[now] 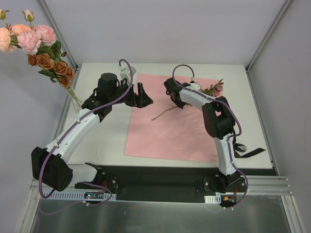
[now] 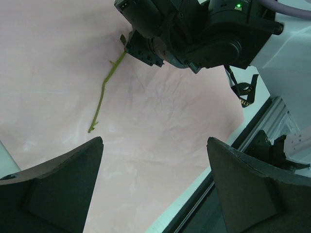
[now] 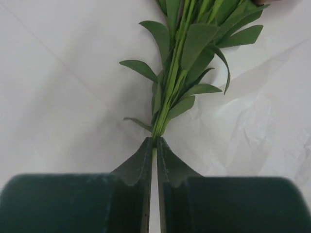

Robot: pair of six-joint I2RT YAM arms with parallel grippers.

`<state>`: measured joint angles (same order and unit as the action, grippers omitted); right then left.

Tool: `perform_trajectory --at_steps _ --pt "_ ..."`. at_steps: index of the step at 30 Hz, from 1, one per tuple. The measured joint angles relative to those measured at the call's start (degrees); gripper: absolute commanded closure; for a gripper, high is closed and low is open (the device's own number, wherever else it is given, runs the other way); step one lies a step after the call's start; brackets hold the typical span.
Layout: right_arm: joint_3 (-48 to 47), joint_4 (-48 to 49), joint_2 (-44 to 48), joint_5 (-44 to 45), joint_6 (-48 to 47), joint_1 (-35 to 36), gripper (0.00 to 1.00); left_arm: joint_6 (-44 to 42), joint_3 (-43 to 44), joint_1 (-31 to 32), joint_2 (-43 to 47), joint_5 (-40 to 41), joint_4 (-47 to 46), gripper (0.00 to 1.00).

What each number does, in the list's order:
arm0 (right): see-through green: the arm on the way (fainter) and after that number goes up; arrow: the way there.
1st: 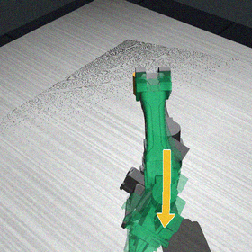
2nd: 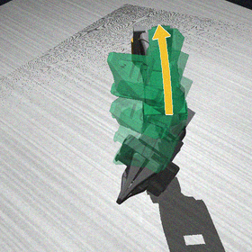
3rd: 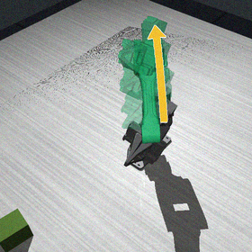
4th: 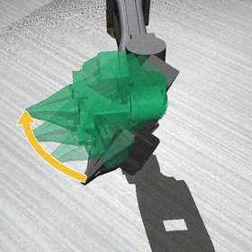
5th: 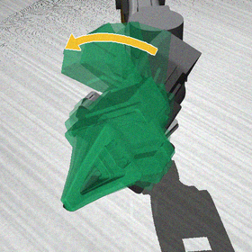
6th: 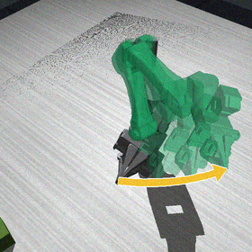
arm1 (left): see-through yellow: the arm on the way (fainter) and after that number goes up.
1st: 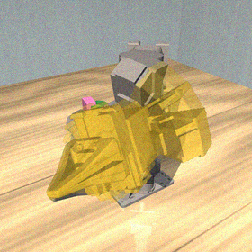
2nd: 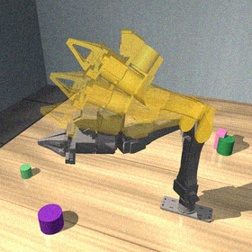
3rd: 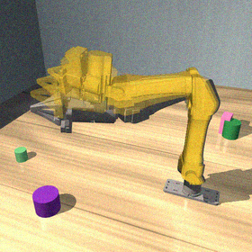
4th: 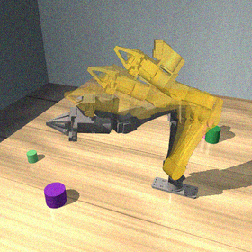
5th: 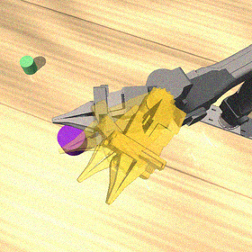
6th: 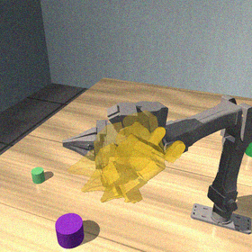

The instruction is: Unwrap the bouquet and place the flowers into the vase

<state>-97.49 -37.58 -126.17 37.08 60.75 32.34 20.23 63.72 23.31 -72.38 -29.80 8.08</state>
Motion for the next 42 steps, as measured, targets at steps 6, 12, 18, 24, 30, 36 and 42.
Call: perform_trajectory --at_steps 6,12,18,24,30,36,42 --pt "0.57 0.61 0.13 0.09 0.11 -0.02 0.99 -0.04 0.0 0.0 -1.07 0.31 -0.02 0.13" --pt "10.34 7.98 6.29 1.11 -2.38 -0.11 0.99 -0.39 -0.15 0.0 -4.11 0.59 -0.02 0.13" --pt "21.68 20.41 17.03 2.29 -11.56 -0.11 0.99 -1.9 -0.68 0.0 -5.2 3.41 0.2 0.13" --pt "24.06 28.3 21.2 2.51 -19.58 -0.11 0.58 -1.05 -0.61 0.0 -5.31 4.31 0.33 0.13" --pt "14.32 19.43 16.52 0.98 -18.56 -0.11 0.18 0.31 0.5 0.0 -5.42 3.26 1.53 0.13" --pt "3.56 6.91 8.24 -1.18 -10.58 -0.11 0.23 0.26 1.97 0.0 -6.27 3.21 1.97 0.13" --pt "-0.98 -4.52 1.79 -2.95 -1.2 -0.13 0.35 -0.42 1.95 0.0 -6.49 3.23 2.56 0.13"
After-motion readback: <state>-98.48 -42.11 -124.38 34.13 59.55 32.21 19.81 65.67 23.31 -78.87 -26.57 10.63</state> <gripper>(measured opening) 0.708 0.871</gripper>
